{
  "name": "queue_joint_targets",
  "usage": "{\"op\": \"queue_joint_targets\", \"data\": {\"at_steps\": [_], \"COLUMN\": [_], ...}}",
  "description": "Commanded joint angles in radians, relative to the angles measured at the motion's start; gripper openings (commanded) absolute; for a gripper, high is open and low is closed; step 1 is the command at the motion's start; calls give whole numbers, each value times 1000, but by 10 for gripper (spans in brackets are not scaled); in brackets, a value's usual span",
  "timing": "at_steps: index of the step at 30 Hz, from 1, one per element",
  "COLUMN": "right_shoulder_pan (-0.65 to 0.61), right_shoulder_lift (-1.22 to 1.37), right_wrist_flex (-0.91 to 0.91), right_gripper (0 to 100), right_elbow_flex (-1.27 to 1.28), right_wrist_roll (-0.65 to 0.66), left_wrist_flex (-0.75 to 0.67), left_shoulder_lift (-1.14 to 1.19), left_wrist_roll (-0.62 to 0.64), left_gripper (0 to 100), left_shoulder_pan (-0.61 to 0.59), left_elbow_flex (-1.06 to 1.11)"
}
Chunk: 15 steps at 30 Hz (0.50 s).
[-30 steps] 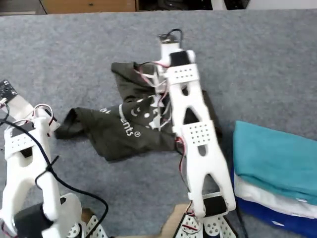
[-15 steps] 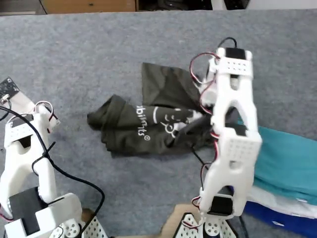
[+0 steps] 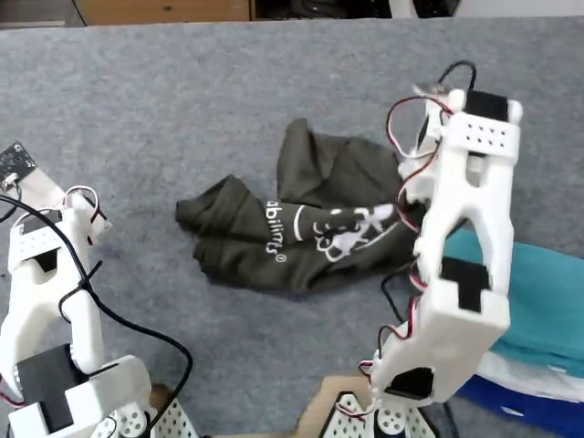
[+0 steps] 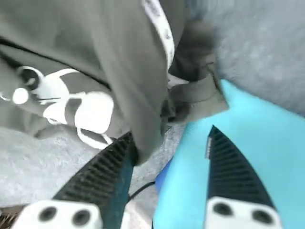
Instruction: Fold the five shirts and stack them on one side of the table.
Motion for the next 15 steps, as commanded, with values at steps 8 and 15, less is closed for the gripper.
{"op": "queue_joint_targets", "data": {"at_steps": [8,15], "right_shoulder_pan": [-262,-394], "right_shoulder_lift": [171,607], "right_wrist_flex": [-72,-158], "right_gripper": [221,221], "right_elbow_flex": [-553,-983], "right_wrist_roll": [-229,-261], "left_wrist_flex": [8,8], "left_shoulder_lift": [-1,-1], "left_wrist_roll": [0,0], "left_gripper": [19,19], "left_shoulder_pan": [9,9], "left_elbow_flex": [-48,-48]}}
